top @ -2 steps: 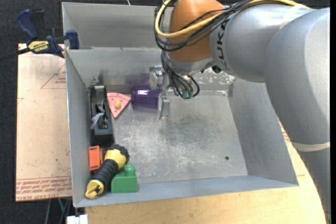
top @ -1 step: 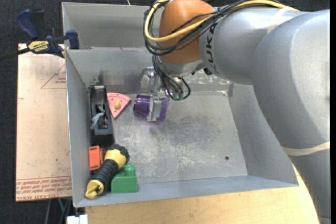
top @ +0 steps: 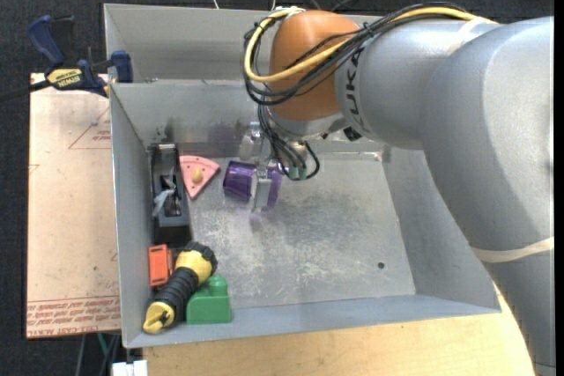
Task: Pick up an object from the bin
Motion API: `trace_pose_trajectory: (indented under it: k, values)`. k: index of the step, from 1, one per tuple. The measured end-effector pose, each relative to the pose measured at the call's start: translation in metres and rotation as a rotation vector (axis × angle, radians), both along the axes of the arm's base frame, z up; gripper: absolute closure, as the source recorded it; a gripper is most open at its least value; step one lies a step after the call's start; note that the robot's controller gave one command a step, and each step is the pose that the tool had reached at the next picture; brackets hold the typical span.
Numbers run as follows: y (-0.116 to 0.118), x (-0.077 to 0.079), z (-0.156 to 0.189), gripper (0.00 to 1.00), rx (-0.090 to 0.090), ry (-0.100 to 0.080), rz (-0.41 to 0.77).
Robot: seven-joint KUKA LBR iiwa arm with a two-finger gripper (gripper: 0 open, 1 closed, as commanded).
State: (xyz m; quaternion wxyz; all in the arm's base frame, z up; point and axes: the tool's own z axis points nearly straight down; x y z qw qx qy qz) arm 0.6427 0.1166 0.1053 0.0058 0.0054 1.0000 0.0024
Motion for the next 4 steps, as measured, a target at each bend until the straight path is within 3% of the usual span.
trace_pose_trajectory:
  k: [1, 2, 4]
  values:
    - [-0.0169, -0.0021, -0.0365, 0.00, 0.001, -0.004, 0.000]
    - [-0.0164, -0.0017, -0.0341, 1.00, 0.004, -0.009, -0.010]
    - [-0.0165, -0.0029, -0.0281, 1.00, 0.004, -0.006, -0.010]
